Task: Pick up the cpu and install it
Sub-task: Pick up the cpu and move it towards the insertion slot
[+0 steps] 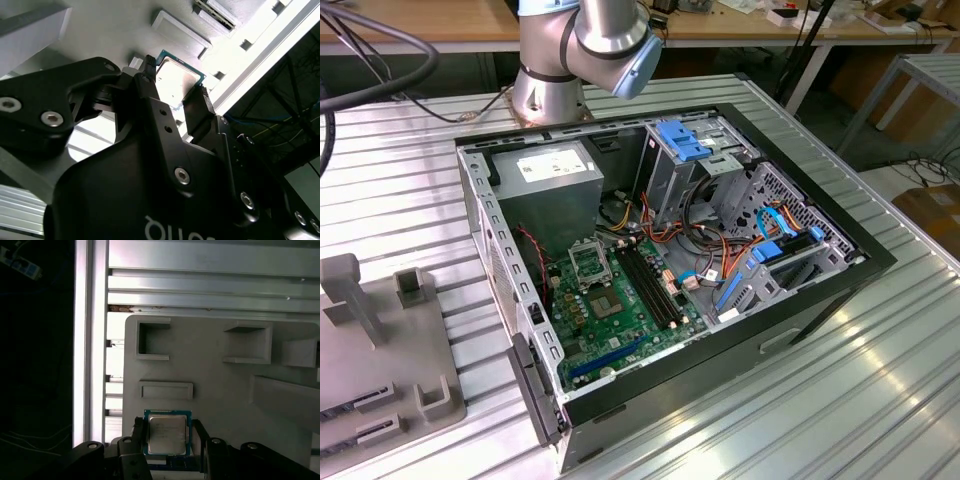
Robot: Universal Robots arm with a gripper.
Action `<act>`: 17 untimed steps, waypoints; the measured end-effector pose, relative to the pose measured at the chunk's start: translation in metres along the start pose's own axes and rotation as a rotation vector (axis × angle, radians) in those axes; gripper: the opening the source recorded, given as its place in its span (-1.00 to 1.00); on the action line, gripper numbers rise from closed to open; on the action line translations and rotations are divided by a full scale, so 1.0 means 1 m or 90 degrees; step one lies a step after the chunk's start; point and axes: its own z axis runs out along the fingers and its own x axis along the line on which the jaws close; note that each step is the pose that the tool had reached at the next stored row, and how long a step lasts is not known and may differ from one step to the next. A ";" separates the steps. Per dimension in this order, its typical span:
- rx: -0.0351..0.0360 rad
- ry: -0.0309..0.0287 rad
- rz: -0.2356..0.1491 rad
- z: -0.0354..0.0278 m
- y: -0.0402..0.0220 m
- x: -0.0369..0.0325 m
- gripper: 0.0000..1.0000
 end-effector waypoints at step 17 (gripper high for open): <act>0.0000 0.0000 0.000 -0.0061 0.0000 0.0001 -0.05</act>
